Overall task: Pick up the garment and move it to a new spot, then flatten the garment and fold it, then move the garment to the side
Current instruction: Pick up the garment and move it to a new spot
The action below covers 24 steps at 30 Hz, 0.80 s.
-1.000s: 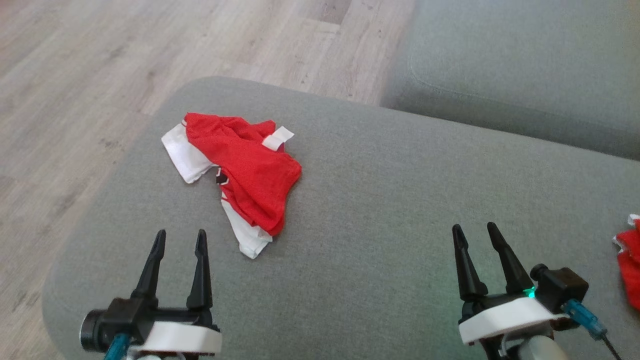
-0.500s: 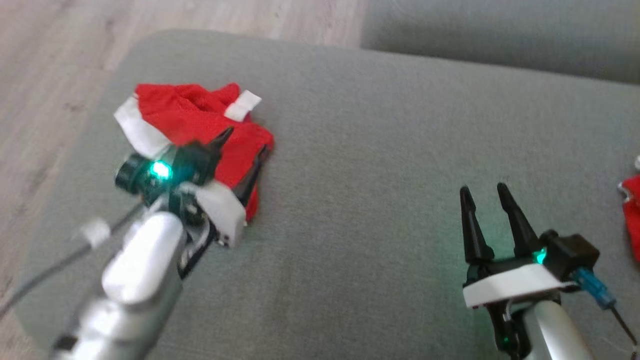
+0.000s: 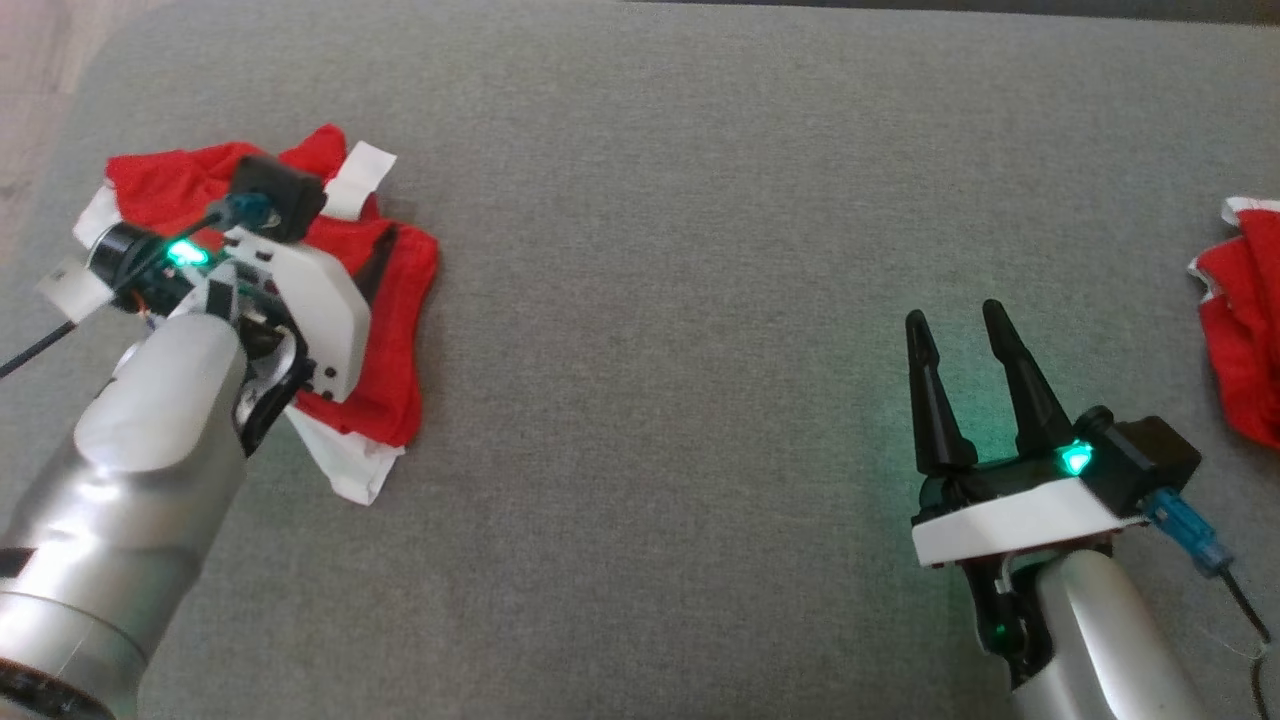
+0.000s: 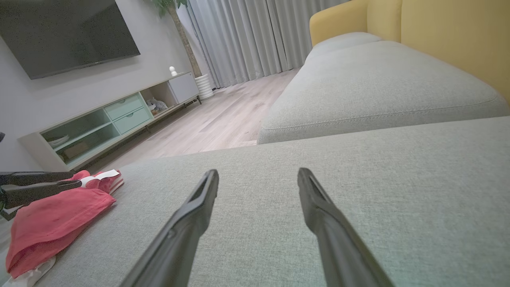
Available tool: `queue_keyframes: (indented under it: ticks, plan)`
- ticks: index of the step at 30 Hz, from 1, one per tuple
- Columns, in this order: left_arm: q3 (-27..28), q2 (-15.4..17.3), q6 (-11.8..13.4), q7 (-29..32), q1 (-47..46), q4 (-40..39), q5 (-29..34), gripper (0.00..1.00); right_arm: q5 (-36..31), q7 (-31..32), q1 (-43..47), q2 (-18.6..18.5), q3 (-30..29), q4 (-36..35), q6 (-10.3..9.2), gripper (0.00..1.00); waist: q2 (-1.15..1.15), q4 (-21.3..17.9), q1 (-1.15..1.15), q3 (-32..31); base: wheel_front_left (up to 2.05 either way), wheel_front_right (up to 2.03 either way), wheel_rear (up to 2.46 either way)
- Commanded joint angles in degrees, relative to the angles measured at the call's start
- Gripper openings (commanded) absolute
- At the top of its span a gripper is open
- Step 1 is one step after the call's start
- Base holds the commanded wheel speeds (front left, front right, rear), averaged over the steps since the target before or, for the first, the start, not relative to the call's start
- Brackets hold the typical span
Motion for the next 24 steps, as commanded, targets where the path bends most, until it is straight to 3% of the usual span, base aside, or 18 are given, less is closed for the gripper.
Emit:
queue_keyframes:
  ticks: [1, 5, 6, 7, 17, 24]
  plan:
    - [1.7, 2.7, 0.1, -0.8, -3.5, -0.3, -0.5, 1.00, 0.4, -0.6, -1.5, -0.1, 1.6, -2.2, -0.04, 1.00, 0.00, -0.6, -0.01, 0.5, 0.00, 0.00, 0.00]
    - [0.2, 2.2, 0.1, -2.2, -4.5, 4.2, -2.1, 1.00, 1.1, -0.6, -1.1, -0.1, 3.4, -2.8, -0.04, 1.00, 0.00, -1.2, -0.01, 0.7, 0.00, 0.00, 0.00]
    - [-0.2, 2.1, 0.1, -2.5, -4.7, 4.7, -2.4, 0.64, 1.2, -0.6, -1.0, -0.1, 3.7, -2.8, -0.04, 1.00, 0.00, -1.3, -0.01, 0.8, 0.00, 0.00, 0.00]
    - [-0.7, 2.1, 0.1, -2.8, -4.9, 5.2, -2.7, 0.00, 1.2, -0.6, -0.9, -0.1, 3.9, -2.8, -0.04, 1.00, 0.00, -1.3, -0.01, 0.8, 0.00, 0.00, 0.00]
    - [-4.7, 1.8, 0.1, -11.3, -7.2, 5.1, -6.2, 0.00, 1.7, -0.6, -0.4, -0.1, 3.6, -1.7, -0.04, 1.00, 0.00, -0.5, -0.01, -1.8, 0.00, 0.00, 0.00]
    - [-4.1, 2.1, 0.2, -18.6, -7.4, 4.2, -7.4, 0.00, 2.3, -0.6, 0.1, -0.1, 3.2, -1.8, -0.04, 1.00, 0.00, -0.6, -0.01, -4.9, 0.00, 0.00, 0.00]
